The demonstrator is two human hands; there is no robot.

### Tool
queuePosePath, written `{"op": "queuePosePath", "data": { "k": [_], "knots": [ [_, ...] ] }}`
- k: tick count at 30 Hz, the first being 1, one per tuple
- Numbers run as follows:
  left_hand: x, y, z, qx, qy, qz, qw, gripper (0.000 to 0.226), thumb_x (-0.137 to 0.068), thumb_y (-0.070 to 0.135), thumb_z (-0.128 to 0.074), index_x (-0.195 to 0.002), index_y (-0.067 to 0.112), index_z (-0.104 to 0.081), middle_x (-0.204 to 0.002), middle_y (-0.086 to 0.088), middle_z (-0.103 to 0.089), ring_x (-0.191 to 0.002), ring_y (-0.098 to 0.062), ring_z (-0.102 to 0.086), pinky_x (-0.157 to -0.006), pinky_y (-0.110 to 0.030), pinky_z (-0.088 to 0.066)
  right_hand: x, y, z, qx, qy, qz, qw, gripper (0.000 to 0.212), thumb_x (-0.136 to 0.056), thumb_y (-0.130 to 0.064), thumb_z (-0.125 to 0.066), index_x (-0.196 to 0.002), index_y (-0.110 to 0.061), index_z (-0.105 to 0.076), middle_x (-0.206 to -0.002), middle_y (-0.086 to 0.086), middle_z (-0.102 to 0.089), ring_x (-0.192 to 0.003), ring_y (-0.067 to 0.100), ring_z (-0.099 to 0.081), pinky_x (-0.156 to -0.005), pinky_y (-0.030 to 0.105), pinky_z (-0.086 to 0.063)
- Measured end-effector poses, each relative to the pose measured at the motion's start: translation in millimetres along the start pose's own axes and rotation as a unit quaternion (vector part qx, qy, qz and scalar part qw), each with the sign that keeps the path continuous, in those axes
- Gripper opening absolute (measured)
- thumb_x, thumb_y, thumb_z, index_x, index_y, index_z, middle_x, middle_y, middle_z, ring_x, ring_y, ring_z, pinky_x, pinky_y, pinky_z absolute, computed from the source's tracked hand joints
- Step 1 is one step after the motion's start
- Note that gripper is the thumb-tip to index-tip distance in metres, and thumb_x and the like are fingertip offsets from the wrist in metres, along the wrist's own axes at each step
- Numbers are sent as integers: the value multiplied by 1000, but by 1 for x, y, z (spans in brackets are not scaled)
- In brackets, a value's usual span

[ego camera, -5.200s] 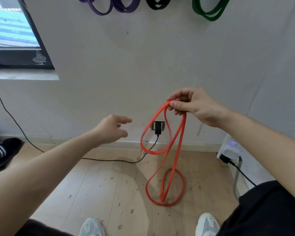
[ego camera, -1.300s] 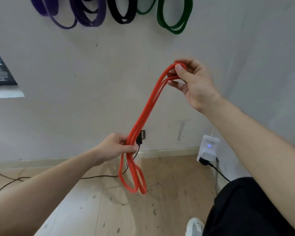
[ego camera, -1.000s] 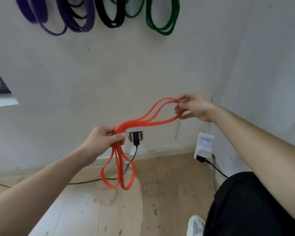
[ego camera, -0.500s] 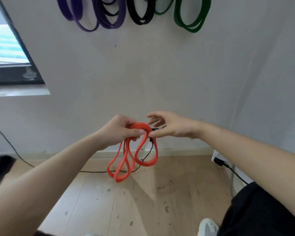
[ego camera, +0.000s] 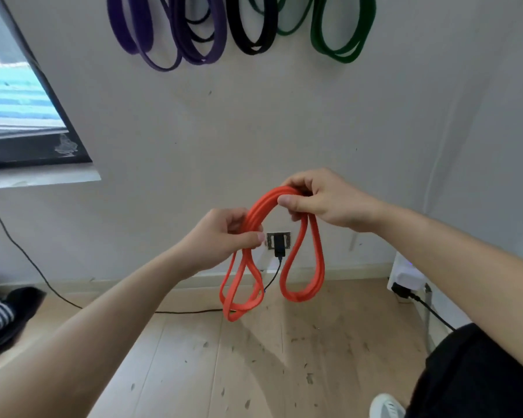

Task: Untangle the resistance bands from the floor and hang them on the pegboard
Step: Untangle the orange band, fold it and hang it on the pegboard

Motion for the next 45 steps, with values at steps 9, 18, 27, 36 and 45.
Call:
{"op": "queuePosePath", "data": {
  "k": [9,18,27,36,45],
  "knots": [
    [-16,61,-1,126,142,-61,980,12,-93,21,-72,-99,12,-76,-81,-15,-73,-78,-19,-69,-86,-41,-58,11,11,29,-99,22,-22,995,23,-88,-10,-72,-110,-10,-67,-101,10,-74,-97,16,-71,-89,25,-54],
    [-58,147,5,161,112,-89,977,15,-95,23,-69,-100,11,-77,-75,-1,-68,-71,-7,-64,-73,-20,-55,10,-47,84,-167,192,71,964,24,-91,-7,-69,-113,-15,-66,-101,10,-75,-90,25,-73,-87,34,-58],
    [-97,264,36,170,86,-155,969,19,-92,18,-73,-111,21,-74,-100,-3,-78,-91,-16,-72,-81,-27,-61,8,-121,182,-117,272,112,949,22,-93,-10,-65,-111,-22,-66,-96,4,-74,-82,15,-70,-79,29,-60],
    [-140,380,76,-43,107,-267,957,30,-94,18,-71,-124,19,-65,-102,-6,-77,-91,-22,-75,-82,-31,-63,-25,-182,289,-59,313,128,939,19,-93,-10,-67,-108,-20,-69,-100,12,-73,-80,16,-68,-78,30,-58],
    [-186,445,119,-194,147,-302,922,32,-88,29,-76,-119,26,-66,-86,-2,-76,-73,-19,-74,-83,-43,-62,-67,-233,346,149,355,97,918,16,-94,-24,-66,-109,-21,-65,-91,-3,-65,-79,12,-62,-67,23,-49]
  ]
}}
Point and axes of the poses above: each hand's wrist, its own x-axis away from the middle knuckle, its own z-axis out of the back of the hand, y = z × x, the point moved 3 cm from there along -x, towards the middle knuckle
